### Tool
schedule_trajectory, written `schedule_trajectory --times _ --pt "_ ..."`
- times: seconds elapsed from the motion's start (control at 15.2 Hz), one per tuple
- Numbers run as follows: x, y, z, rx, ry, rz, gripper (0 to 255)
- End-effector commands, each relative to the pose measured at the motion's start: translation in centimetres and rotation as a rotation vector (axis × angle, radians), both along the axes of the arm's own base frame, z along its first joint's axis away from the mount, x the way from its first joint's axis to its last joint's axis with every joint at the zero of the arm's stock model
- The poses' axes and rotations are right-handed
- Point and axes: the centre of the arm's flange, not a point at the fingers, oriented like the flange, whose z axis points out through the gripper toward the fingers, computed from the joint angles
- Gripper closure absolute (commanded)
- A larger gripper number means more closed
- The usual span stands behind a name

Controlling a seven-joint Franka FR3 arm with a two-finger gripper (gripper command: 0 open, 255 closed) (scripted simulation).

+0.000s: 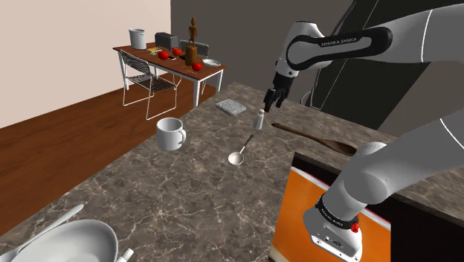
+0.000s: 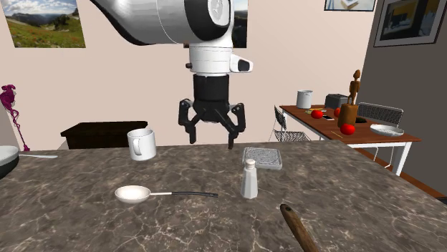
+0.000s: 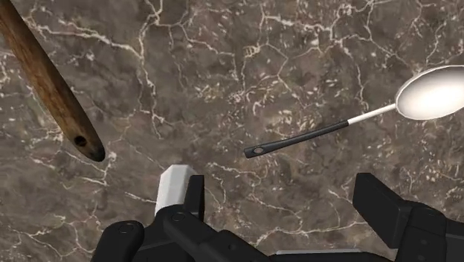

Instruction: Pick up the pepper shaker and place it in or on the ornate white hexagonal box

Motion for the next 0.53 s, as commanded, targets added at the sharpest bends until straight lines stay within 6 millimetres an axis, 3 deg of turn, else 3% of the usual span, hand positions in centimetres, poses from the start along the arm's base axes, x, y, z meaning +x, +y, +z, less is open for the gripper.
schedule_trajectory --times 0.0,0.46 --pt "1.1 -1.7 -1.5 0.001 -0.014 -0.005 0" --pt "5.4 -8.0 -6.2 0.008 -0.059 -0.024 0"
